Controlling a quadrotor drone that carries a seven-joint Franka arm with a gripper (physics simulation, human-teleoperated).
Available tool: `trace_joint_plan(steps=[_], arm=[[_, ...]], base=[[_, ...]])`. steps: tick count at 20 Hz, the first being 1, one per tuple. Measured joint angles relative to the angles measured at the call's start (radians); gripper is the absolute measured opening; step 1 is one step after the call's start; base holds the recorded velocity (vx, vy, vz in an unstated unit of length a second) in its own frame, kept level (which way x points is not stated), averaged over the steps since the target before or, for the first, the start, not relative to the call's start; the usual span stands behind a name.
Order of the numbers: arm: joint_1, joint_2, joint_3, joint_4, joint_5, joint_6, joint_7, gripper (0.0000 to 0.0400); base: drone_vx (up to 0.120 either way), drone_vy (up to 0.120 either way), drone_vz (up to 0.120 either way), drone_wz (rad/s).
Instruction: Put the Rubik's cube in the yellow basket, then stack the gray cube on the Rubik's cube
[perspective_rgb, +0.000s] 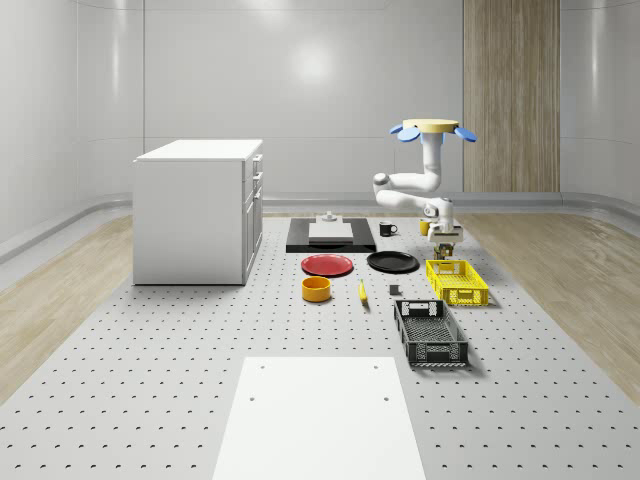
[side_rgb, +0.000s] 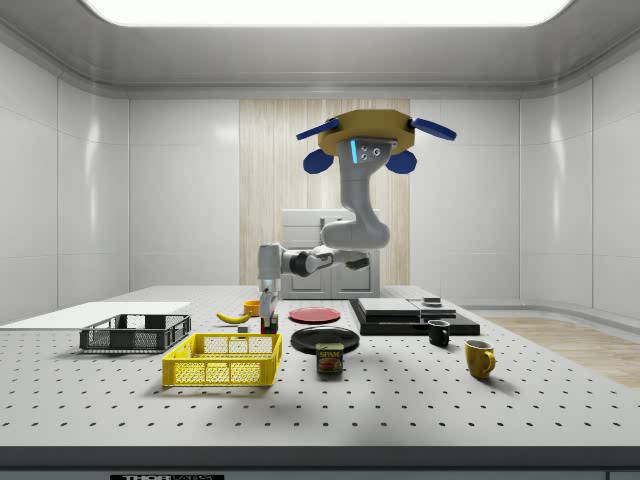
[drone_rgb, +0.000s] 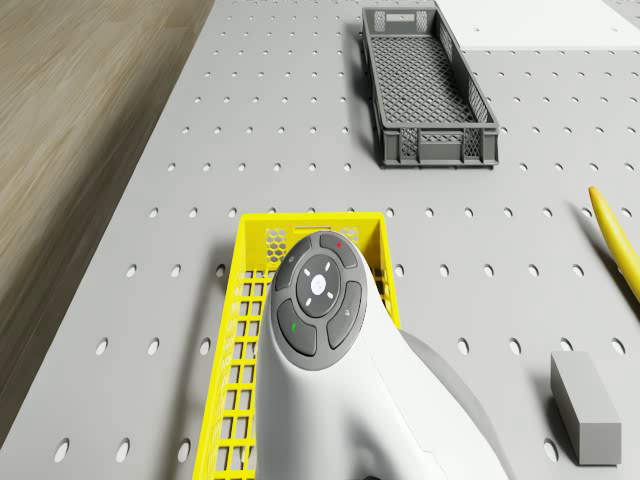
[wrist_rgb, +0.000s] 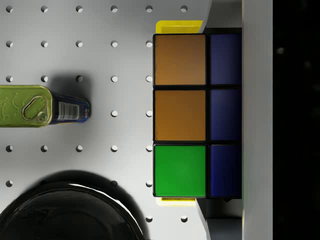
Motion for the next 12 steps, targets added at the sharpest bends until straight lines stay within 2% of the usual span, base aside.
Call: trace_joint_plan(steps=[7, 10, 12], arm=[[0.0, -0.001, 0.0, 0.0, 0.0, 0.001, 0.0, 0.0325], [-0.001, -0.001, 0.0, 0.0, 0.0, 0.001, 0.0, 0.0325], [-0.002, -0.001, -0.01, 0.004, -0.009, 0.006, 0.0, 0.0325]], base=[[0.12, 0.0, -0.12, 0.0], [0.12, 0.0, -0.013, 0.0], [0.0, 0.0, 0.0, 0.0]])
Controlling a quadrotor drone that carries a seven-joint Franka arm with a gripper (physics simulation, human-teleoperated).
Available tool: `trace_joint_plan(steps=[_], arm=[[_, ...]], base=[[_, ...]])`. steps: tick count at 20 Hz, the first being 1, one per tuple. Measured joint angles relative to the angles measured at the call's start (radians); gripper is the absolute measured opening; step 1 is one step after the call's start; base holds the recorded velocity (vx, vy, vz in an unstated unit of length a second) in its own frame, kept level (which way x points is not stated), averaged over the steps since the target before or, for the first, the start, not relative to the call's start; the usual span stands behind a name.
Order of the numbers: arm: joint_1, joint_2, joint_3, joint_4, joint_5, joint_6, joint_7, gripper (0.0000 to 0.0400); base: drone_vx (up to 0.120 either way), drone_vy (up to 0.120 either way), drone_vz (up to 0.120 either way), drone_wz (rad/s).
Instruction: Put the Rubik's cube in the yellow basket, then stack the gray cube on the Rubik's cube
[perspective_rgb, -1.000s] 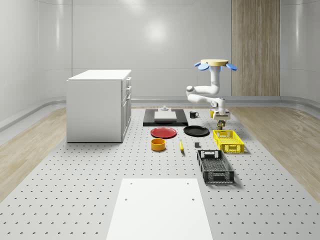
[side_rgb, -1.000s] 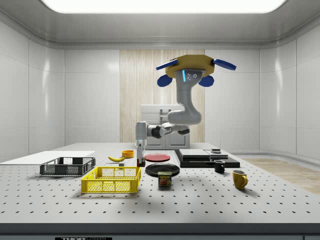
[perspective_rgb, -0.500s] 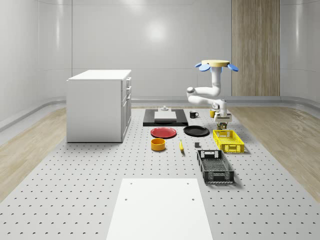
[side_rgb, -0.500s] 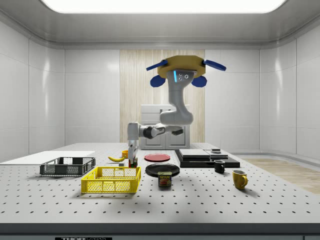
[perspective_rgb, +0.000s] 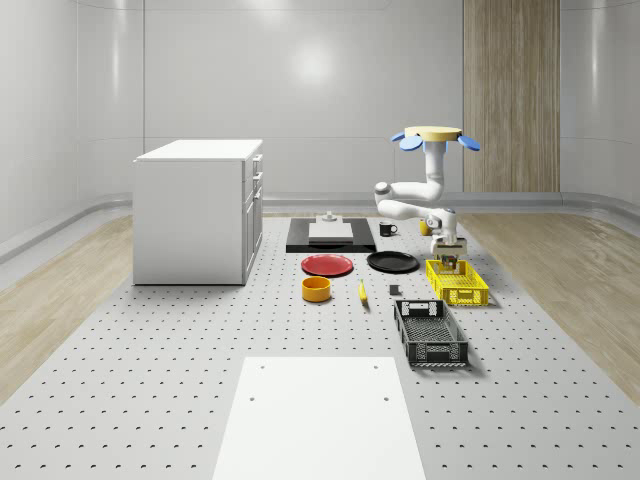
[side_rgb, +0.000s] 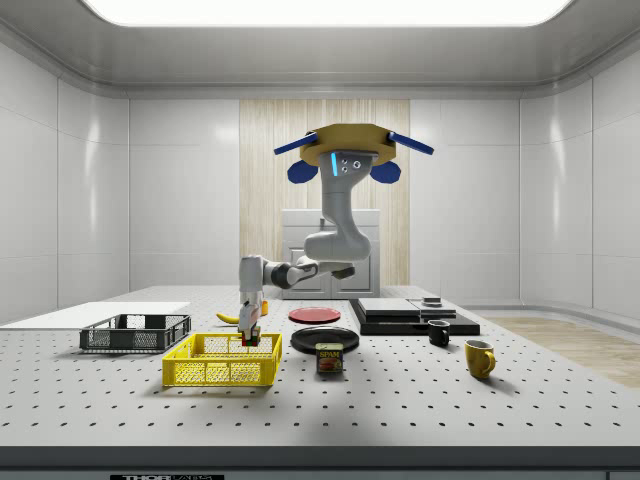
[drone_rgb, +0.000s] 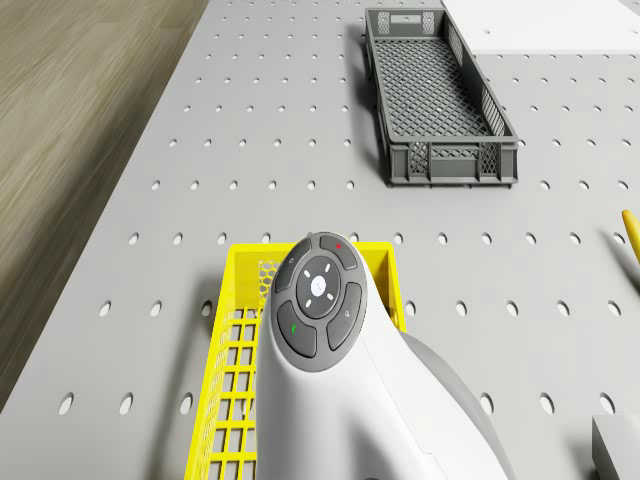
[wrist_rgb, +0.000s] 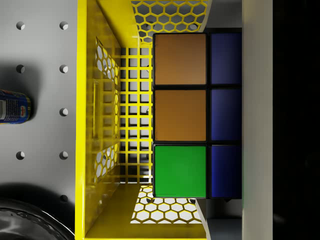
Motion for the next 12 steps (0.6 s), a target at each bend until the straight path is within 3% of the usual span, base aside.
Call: trace_joint_plan(steps=[12], arm=[[-0.025, 0.011, -0.121, 0.055, -0.114, 0.054, -0.004, 0.0325]], base=[[0.0, 0.0, 0.0, 0.0]])
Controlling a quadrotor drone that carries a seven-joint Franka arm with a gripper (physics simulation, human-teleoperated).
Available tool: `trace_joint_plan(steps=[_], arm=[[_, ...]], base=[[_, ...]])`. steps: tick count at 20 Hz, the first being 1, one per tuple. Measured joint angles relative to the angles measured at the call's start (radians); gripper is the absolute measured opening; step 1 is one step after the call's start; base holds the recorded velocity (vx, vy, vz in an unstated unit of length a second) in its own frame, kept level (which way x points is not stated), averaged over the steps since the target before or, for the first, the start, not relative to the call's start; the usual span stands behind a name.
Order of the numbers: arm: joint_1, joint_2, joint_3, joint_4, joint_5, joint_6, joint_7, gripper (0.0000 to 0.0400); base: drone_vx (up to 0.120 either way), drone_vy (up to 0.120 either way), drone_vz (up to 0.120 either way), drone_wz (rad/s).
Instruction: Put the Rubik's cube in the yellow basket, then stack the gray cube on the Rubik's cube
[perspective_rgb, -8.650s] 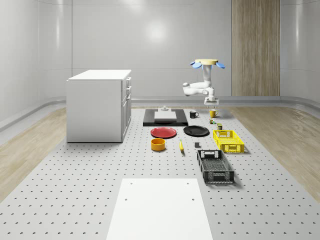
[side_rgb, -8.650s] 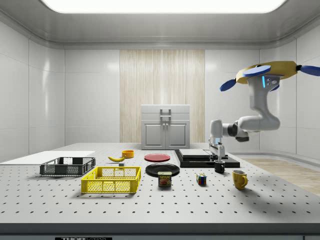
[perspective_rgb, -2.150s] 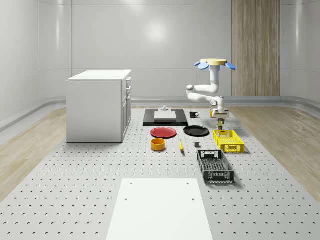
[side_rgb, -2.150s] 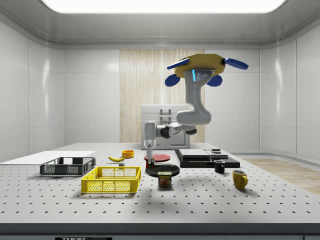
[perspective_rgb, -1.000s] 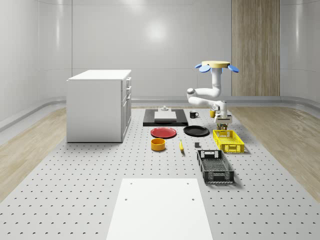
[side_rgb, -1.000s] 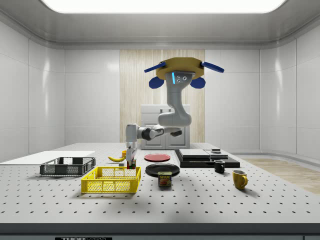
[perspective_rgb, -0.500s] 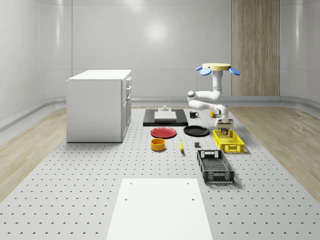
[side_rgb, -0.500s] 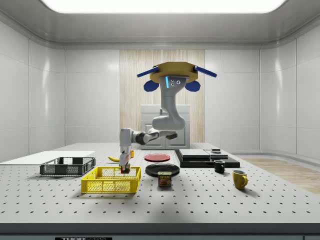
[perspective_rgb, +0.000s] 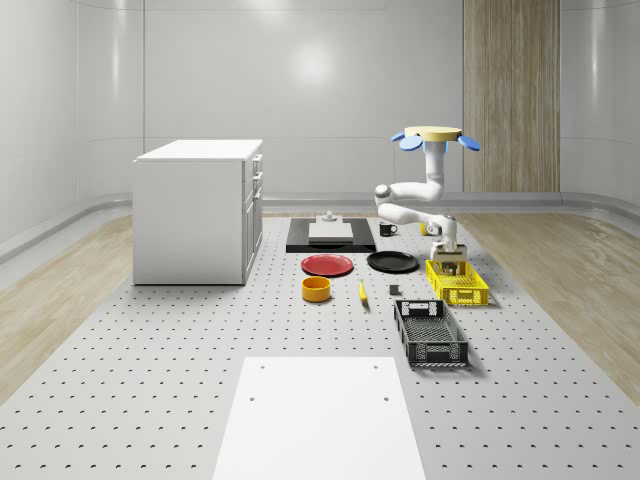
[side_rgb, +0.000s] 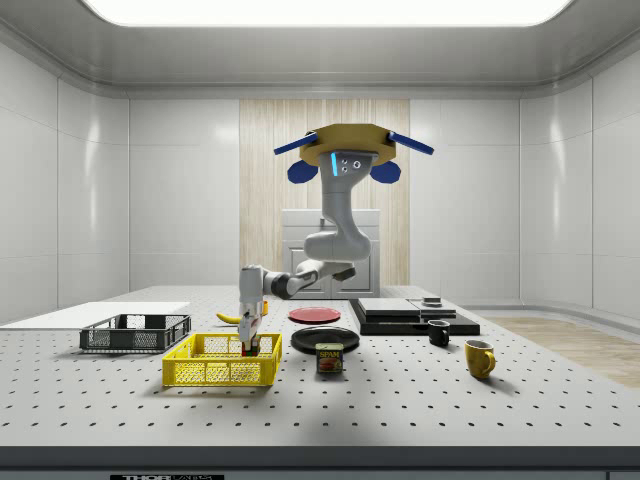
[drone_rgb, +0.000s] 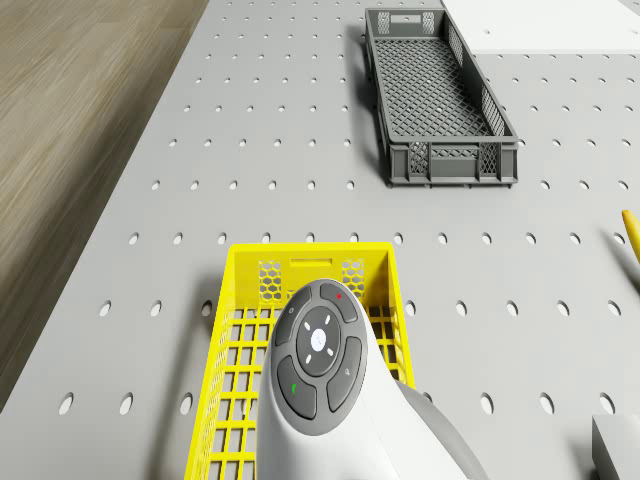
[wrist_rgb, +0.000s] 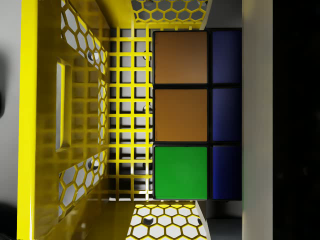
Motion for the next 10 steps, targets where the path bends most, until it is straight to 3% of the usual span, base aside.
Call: trace_joint_plan(steps=[3, 8, 10], arm=[[-0.006, 0.007, -0.03, 0.017, -0.029, 0.012, -0.002, 0.0325], [-0.006, 0.015, -0.042, 0.024, -0.043, 0.012, -0.004, 0.0379], [-0.001, 0.016, -0.033, 0.017, -0.035, 0.004, -0.006, 0.0387]], base=[[0.0, 0.0, 0.0, 0.0], [0.0, 0.0, 0.0, 0.0], [0.0, 0.0, 0.12, 0.0]])
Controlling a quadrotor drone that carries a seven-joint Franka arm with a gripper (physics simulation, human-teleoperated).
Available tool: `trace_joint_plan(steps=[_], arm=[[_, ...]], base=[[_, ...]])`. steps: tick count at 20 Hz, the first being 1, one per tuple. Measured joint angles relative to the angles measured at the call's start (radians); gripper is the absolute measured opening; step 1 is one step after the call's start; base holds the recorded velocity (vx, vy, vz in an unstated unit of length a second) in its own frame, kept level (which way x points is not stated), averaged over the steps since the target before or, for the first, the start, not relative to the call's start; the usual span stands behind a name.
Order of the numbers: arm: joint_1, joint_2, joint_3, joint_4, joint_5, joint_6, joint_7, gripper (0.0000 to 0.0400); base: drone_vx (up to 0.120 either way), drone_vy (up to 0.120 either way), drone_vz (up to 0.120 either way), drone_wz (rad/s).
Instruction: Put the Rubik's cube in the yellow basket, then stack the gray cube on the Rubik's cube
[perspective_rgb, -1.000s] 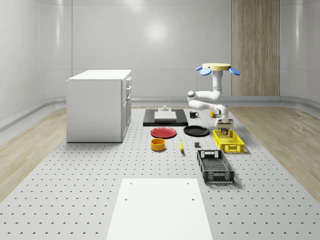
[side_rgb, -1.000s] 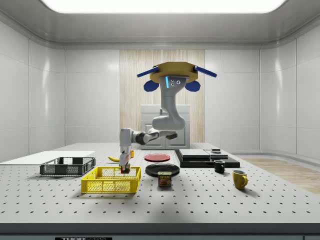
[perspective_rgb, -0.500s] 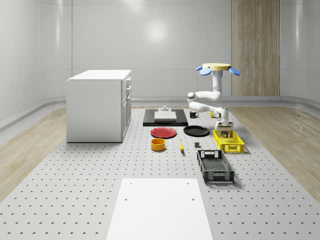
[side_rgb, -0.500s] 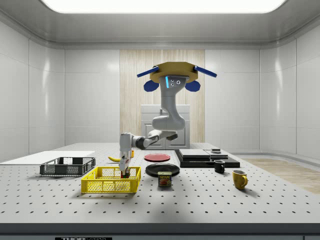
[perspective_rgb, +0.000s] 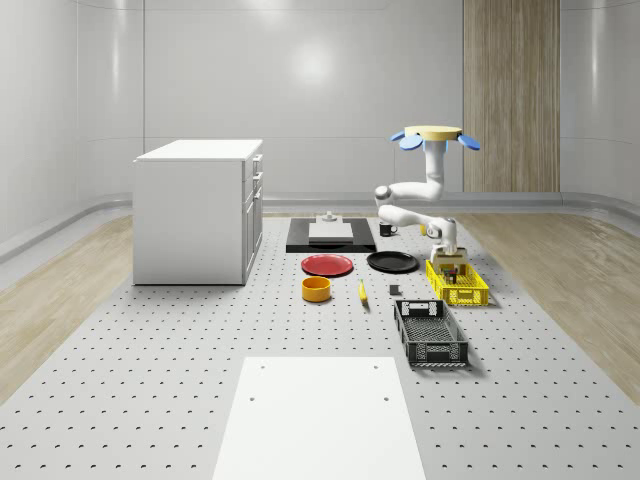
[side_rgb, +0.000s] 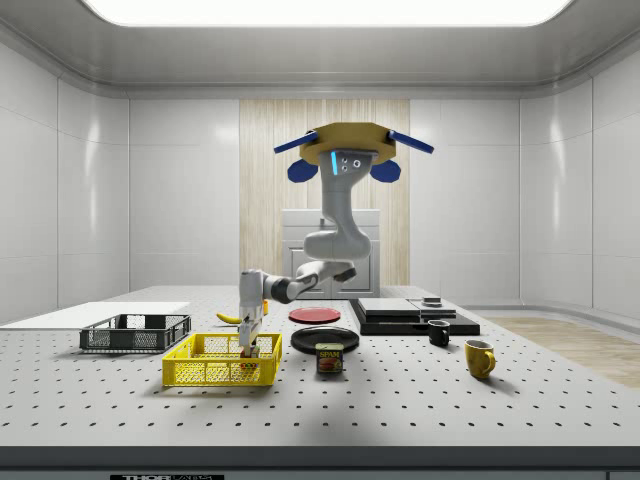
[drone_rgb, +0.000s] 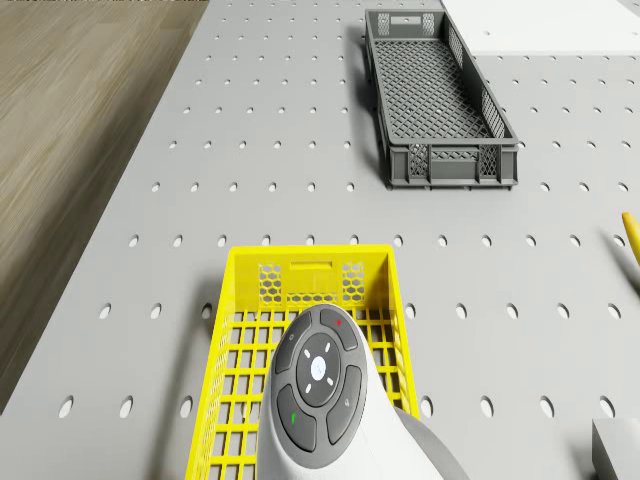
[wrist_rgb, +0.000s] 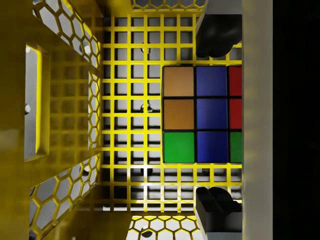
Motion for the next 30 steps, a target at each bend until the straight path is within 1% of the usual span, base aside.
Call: trace_joint_plan(steps=[4, 6, 30], arm=[[0.006, 0.003, 0.012, -0.008, 0.009, -0.011, -0.002, 0.0395], [0.009, 0.005, 0.015, -0.01, 0.011, -0.015, -0.003, 0.0397], [0.022, 0.023, 0.017, -0.015, 0.007, -0.036, -0.012, 0.04]], base=[[0.0, 0.0, 0.12, 0.0], [0.08, -0.08, 0.12, 0.0], [0.12, -0.12, 0.0, 0.0]])
